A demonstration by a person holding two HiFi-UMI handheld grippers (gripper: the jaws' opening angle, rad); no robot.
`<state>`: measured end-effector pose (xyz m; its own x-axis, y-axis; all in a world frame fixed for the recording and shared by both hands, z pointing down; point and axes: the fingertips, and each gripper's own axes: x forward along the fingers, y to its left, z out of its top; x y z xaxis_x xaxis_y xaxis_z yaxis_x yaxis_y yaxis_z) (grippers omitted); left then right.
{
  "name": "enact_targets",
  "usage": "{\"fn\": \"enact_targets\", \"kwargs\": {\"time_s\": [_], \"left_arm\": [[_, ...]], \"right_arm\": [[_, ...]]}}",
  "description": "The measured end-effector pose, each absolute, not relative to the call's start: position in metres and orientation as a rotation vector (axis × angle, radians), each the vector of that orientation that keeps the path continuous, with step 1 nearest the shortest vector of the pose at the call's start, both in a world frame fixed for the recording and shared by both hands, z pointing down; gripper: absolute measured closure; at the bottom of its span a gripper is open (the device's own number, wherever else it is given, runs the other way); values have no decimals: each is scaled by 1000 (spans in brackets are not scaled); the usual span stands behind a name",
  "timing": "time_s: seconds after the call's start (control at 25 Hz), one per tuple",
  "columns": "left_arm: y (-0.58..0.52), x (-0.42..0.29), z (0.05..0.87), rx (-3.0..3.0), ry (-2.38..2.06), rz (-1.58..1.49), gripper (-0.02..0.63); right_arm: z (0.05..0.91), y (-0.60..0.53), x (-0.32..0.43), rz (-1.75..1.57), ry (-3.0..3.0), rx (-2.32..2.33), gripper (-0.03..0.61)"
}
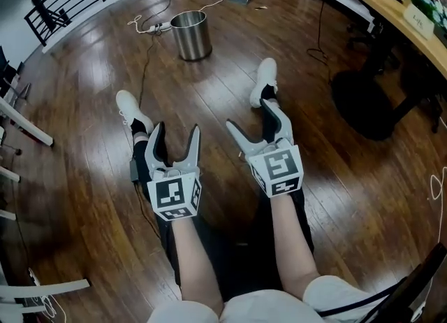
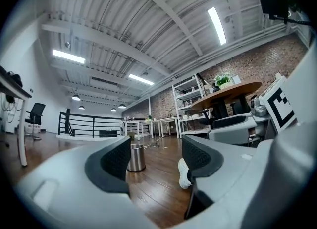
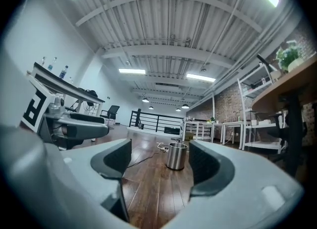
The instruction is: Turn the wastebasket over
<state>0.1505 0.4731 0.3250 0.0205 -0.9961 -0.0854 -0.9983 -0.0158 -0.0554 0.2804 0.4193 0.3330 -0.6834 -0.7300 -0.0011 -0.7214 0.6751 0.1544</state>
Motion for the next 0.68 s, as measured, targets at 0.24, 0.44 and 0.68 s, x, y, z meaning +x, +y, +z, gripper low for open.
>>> {"fn": "enact_targets", "kwargs": {"time_s": [0.24,0.44,0.68], "left_arm": [[491,141,316,-2139,2181,43,284],[495,140,318,-2130,2183,19,284],[489,147,318,-2135,2156,15,284]], "right_arm": [[328,430,294,-174,-2817,1247,233],[325,430,297,-169,-2827,1253,233],[334,426,296,-166,-2818,1214,233]]}}
